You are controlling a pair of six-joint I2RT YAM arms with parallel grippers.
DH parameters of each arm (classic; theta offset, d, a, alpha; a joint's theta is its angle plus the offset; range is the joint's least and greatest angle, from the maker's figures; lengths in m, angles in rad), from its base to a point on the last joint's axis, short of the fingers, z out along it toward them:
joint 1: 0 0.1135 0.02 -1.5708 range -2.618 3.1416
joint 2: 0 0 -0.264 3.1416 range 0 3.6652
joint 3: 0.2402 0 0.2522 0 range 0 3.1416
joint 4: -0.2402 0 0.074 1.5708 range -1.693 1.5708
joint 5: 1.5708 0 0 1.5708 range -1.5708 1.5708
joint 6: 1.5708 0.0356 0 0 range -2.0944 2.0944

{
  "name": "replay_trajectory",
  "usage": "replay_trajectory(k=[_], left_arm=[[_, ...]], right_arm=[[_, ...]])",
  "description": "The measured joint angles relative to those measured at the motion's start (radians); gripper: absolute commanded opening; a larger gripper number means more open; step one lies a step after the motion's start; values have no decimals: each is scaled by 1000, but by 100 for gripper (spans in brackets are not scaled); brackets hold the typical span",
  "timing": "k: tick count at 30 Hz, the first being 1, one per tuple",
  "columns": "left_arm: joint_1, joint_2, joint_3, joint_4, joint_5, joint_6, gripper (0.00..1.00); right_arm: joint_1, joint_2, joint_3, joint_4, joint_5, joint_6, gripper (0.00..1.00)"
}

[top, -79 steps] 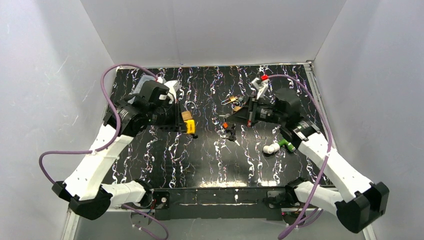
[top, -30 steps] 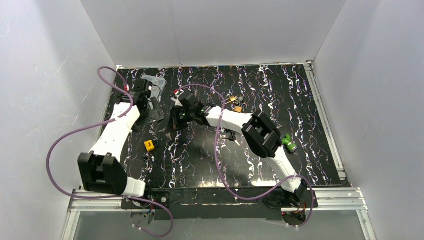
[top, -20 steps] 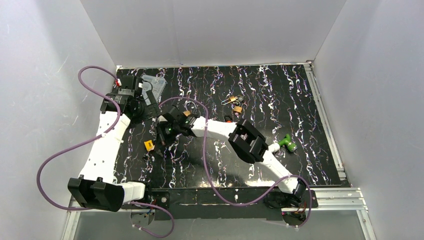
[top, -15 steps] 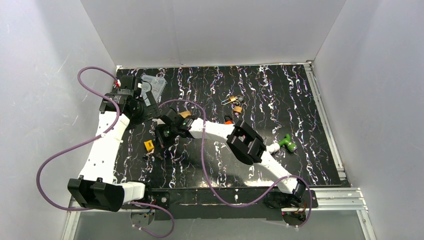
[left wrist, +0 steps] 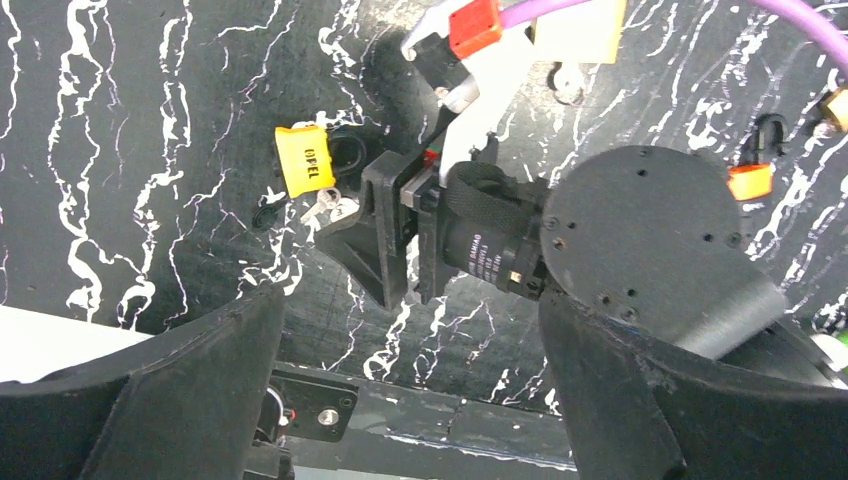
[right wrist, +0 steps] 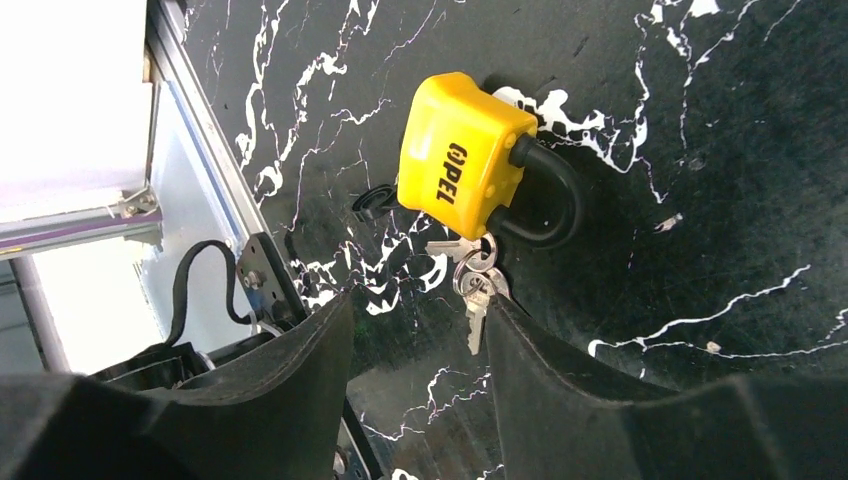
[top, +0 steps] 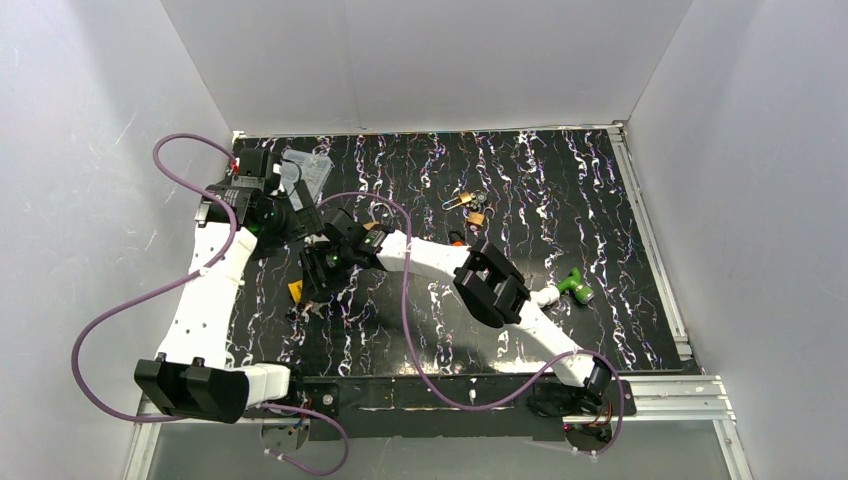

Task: Lock with the key
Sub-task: Place the key at the center of the board, then pick up the lock from the center of the board.

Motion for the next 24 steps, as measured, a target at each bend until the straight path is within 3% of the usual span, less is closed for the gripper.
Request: replay_trajectory(k=[7, 16, 24], left_arm=[[0, -9, 84, -4, 48, 0, 98], [0, -43, 140, 13, 156, 0, 98], [-6, -42, 158, 43, 229, 3, 98]], right_arm=[[-10, -8, 5, -61, 69, -49, 69], [-101, -137, 27, -226, 374, -161, 77], [-201, -68, 156, -301, 527, -261, 84]])
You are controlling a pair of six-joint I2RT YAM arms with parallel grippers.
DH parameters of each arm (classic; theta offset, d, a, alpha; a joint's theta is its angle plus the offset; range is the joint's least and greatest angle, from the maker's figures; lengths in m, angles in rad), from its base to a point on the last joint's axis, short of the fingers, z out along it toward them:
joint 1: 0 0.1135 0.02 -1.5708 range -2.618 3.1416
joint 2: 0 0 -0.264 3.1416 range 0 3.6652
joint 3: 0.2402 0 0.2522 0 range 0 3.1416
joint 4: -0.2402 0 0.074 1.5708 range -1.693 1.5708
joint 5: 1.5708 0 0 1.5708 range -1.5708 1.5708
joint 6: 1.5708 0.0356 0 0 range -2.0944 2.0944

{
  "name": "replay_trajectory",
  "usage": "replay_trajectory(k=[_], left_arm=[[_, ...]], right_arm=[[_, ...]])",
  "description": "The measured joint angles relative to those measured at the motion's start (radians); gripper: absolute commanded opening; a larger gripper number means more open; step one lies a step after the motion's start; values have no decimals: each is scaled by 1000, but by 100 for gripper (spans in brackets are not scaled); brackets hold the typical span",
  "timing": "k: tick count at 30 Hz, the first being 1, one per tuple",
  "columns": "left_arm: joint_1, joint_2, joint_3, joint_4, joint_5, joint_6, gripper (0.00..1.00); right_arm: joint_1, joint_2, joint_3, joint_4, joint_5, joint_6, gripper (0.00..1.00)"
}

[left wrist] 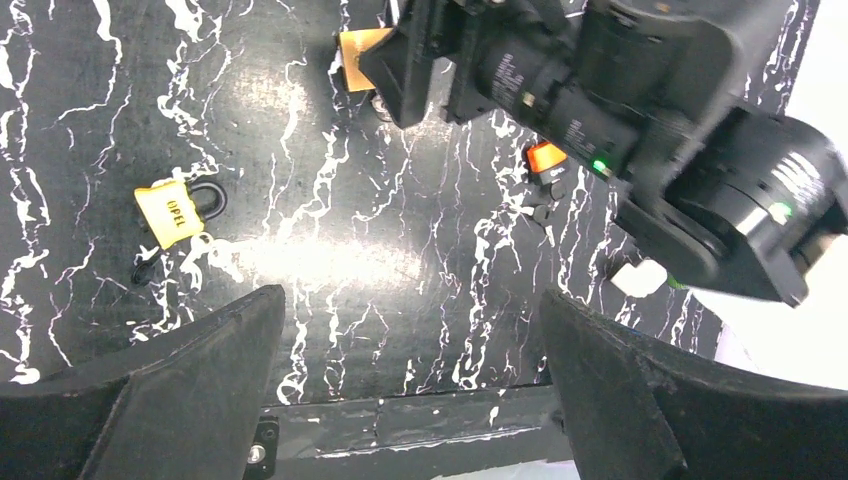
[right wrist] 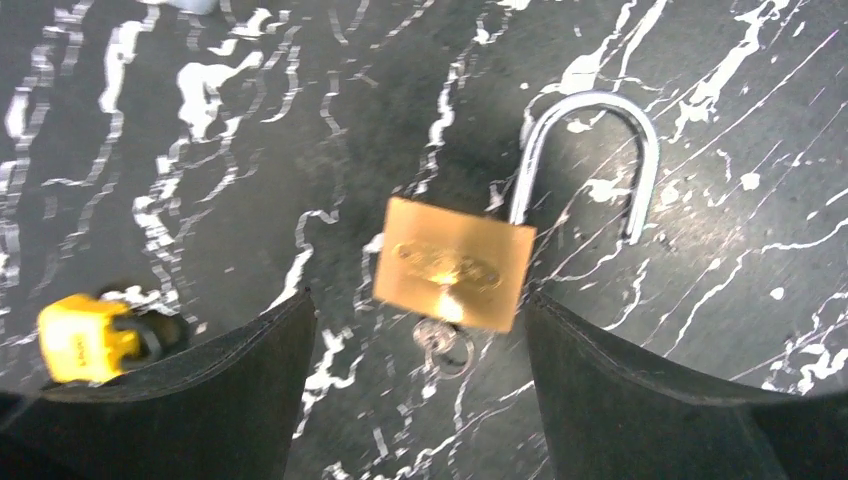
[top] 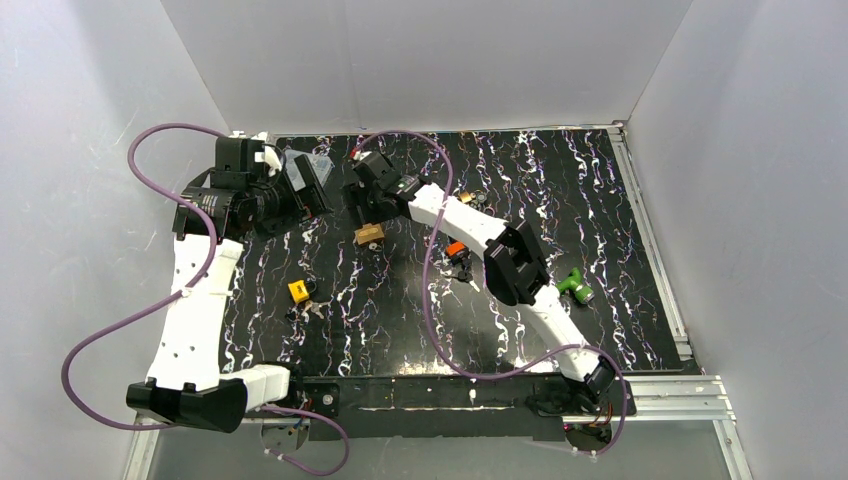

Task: Lock with the key
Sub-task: Pick up the lock from the center of the board.

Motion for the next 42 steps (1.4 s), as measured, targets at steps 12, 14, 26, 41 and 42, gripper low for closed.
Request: replay_trajectory(k=[12, 14, 26, 41, 42], left_arm=[[-6, 0, 0, 17, 27, 1, 98], [-6, 0, 0, 17, 27, 1, 98], [-6, 5, 0, 24, 42, 1, 98], [-6, 6, -10, 44, 45, -8, 98], [-6, 5, -17, 47, 45, -10, 98]], right_arm=[[1, 150, 99, -27, 20, -73, 88], [3, 152, 105, -29, 25, -74, 88], [28, 192, 162, -59, 112, -88, 82], [69, 194, 150, -58, 227, -115, 44], [69, 179, 121, -42, 228, -112, 40]])
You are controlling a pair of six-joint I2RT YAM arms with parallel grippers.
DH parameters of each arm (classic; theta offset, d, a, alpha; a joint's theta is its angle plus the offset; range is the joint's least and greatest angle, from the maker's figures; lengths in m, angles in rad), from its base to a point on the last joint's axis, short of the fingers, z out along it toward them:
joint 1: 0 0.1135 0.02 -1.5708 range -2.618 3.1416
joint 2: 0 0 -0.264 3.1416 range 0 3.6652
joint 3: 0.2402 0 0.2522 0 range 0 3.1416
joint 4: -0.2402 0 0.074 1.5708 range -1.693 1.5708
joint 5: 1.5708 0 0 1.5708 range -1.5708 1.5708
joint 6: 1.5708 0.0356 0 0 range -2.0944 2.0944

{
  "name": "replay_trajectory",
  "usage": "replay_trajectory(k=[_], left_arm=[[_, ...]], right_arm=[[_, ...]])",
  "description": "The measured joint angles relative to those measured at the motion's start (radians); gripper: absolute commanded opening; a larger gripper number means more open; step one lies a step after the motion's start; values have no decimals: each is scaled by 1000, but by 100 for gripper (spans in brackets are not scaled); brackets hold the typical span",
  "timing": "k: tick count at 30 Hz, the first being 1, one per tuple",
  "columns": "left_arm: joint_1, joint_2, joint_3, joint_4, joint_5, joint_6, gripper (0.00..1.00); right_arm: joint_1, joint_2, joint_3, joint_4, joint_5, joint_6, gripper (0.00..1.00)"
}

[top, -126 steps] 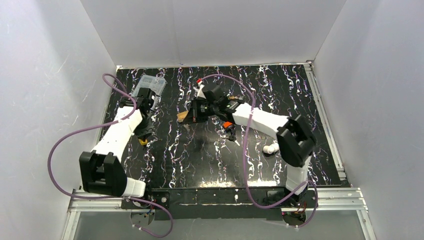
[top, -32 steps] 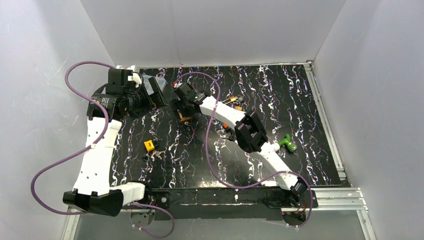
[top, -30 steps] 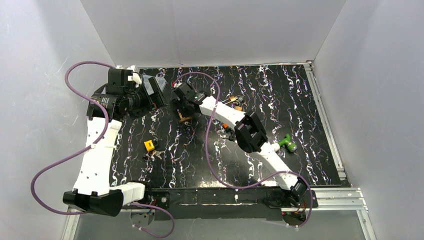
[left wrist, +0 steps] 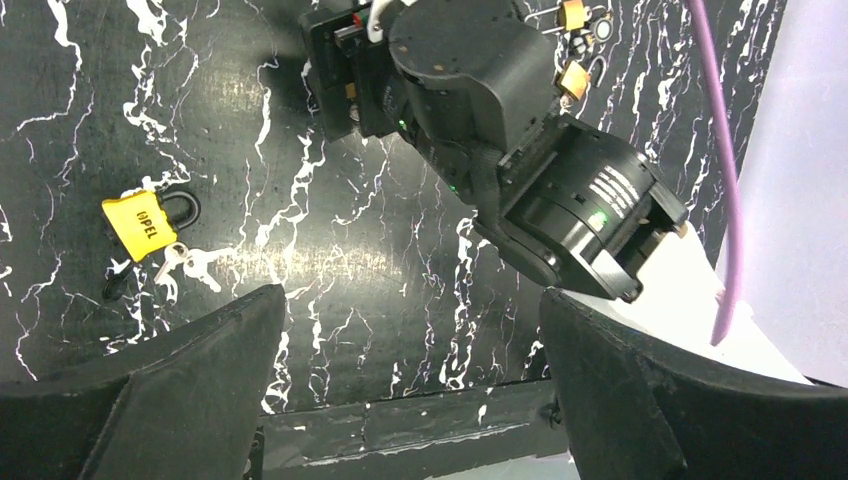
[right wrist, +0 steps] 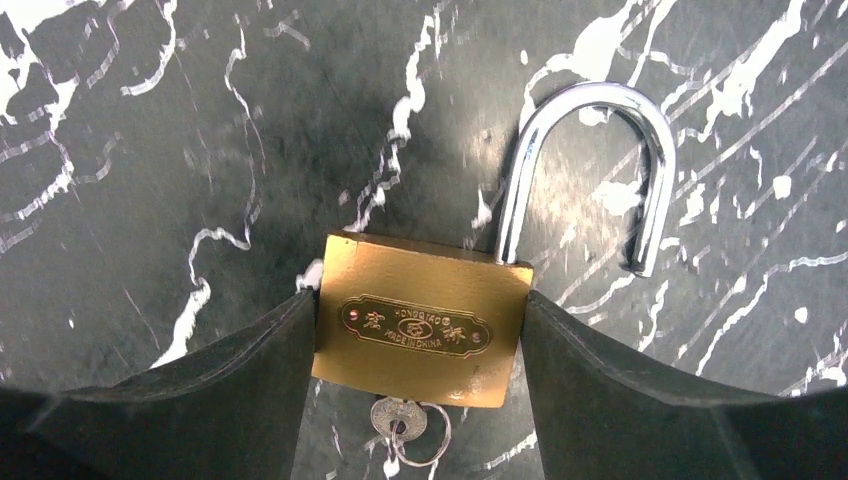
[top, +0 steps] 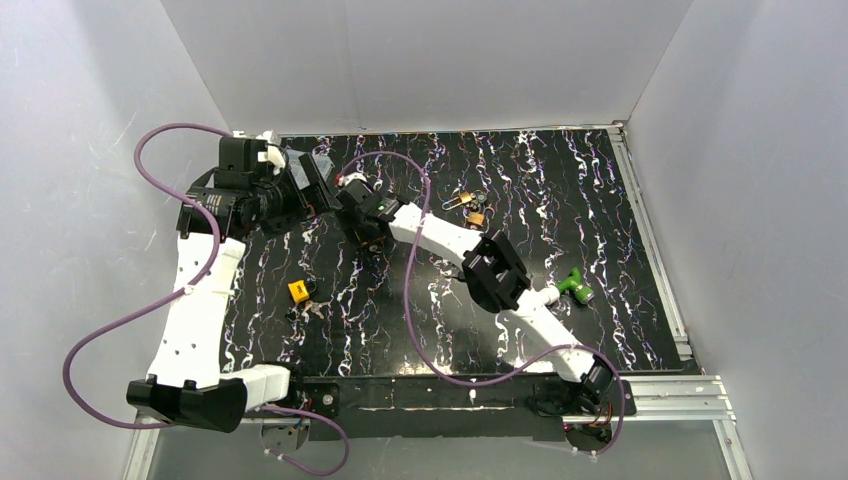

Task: Lock with the key
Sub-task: Pick up the lock from the center of the board.

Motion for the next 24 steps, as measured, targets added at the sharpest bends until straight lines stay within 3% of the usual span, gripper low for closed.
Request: replay_trajectory(k=[11, 24], left_arm=[[-4, -16, -151, 57, 1, -23, 98], [-20, -47, -336, 295, 132, -40, 98]], right_arm=[[3, -404, -663, 138, -93, 6, 27], [-77, -882, -1020, 214, -367, 23, 21]])
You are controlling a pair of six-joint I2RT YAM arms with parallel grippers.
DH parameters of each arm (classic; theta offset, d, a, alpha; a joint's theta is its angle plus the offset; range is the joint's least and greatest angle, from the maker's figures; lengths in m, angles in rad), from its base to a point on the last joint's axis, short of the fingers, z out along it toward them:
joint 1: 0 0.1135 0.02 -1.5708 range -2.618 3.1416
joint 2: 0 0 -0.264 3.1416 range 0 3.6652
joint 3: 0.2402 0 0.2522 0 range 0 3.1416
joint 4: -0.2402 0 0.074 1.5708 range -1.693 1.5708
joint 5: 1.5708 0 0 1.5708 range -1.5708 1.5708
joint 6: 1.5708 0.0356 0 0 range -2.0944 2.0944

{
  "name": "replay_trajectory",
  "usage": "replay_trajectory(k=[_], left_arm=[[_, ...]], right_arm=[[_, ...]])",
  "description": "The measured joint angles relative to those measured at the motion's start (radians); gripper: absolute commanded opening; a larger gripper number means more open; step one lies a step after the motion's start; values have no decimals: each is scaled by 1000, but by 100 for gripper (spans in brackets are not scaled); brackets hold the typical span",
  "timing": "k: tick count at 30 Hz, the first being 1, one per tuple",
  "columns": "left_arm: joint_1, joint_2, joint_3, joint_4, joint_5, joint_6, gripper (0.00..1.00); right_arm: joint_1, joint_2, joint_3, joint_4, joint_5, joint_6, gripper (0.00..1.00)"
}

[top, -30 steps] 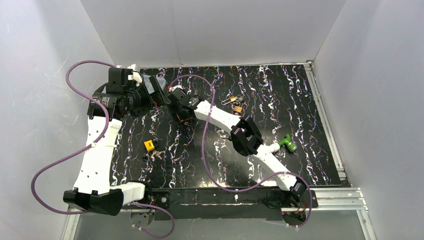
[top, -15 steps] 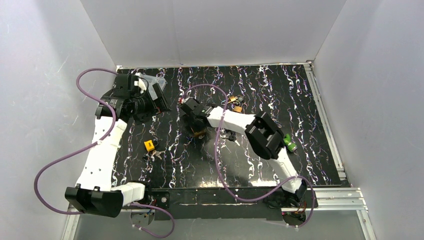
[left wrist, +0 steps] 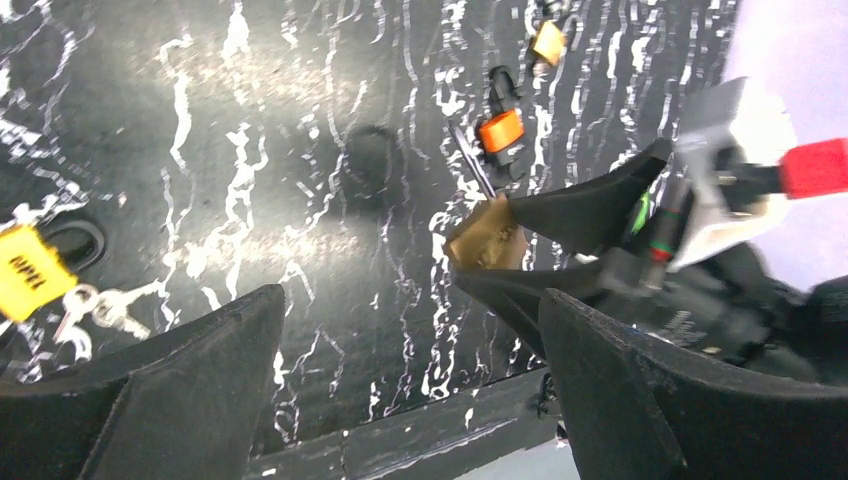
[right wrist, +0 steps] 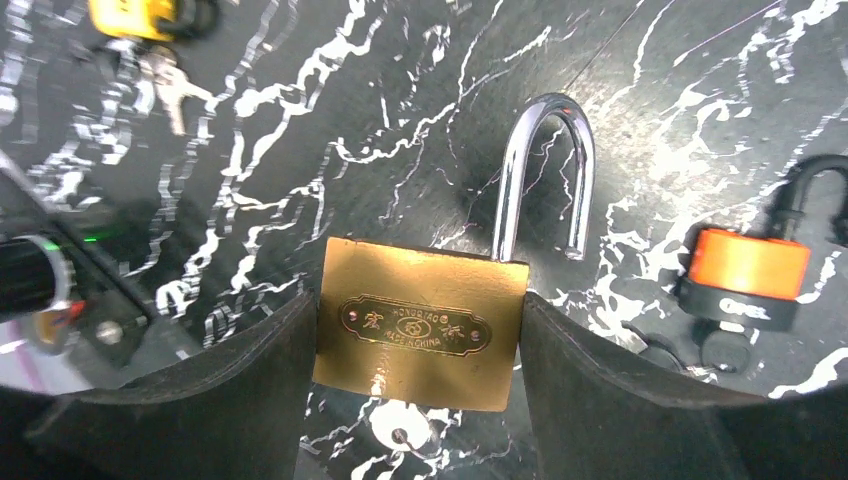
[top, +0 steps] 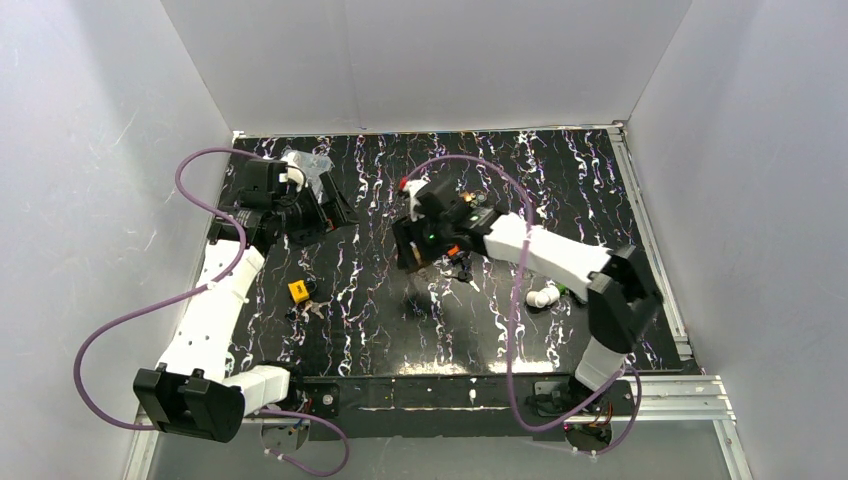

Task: Lock with the key
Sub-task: Pick up the lock from the center of the board, then lock the lock.

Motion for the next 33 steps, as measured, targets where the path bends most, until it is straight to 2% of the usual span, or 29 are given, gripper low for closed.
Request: replay_trajectory(k=[7, 12, 21, 28, 33], left_arm=[[-5, 3, -12, 171, 168, 23, 87], [-15, 13, -12, 298, 321, 53, 81], [-57, 57, 33, 454, 599, 125, 70], [-137, 77, 46, 486, 780, 168, 61], [-179, 77, 46, 496, 860, 177, 59]], right_arm=[[-139, -191, -92, 33, -234, 23, 19], [-221, -307, -161, 33, -475, 61, 19], [-292, -487, -175, 126, -824, 198, 19], [-310, -520, -175, 262, -962, 334, 19], [-311, -524, -175, 342, -1011, 407, 18]])
